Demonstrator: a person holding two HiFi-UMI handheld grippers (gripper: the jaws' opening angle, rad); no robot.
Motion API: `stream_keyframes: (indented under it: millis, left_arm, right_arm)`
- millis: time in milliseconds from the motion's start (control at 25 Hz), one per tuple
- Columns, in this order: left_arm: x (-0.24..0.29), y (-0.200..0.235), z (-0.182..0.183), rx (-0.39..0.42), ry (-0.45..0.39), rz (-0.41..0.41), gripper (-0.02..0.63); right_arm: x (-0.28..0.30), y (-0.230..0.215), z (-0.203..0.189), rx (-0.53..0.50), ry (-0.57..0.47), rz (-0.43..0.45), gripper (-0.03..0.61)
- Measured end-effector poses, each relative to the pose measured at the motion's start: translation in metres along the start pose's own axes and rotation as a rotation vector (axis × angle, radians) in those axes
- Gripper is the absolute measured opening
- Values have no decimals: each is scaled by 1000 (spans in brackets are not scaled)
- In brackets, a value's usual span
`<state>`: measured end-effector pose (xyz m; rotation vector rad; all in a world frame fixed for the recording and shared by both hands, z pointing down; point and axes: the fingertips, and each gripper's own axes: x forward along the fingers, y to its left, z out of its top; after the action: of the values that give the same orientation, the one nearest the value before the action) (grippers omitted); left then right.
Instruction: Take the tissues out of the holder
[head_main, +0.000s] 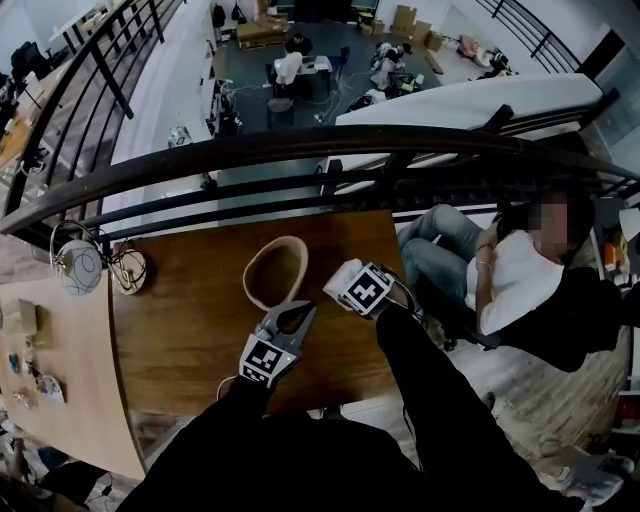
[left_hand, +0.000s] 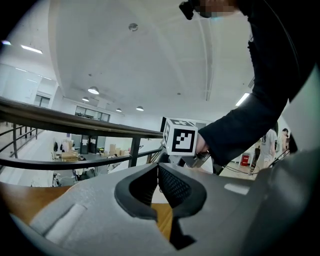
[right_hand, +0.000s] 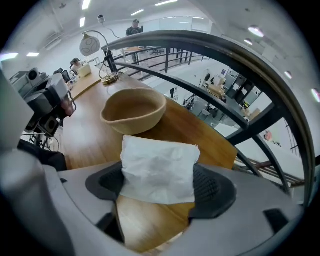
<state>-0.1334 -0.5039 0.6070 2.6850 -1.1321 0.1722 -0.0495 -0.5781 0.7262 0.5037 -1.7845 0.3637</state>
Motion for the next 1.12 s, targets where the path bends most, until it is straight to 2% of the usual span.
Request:
stream_keyframes:
  millis: [560,1120]
  left_arm:
    - [25,-9,-34,-14,81,-69,9]
    - [28,-9,-40,-16,102,-68,9]
  right_arm:
    - [51,-9,-65,85,86,-25,407]
    - [71,0,-79,96,102,3,411]
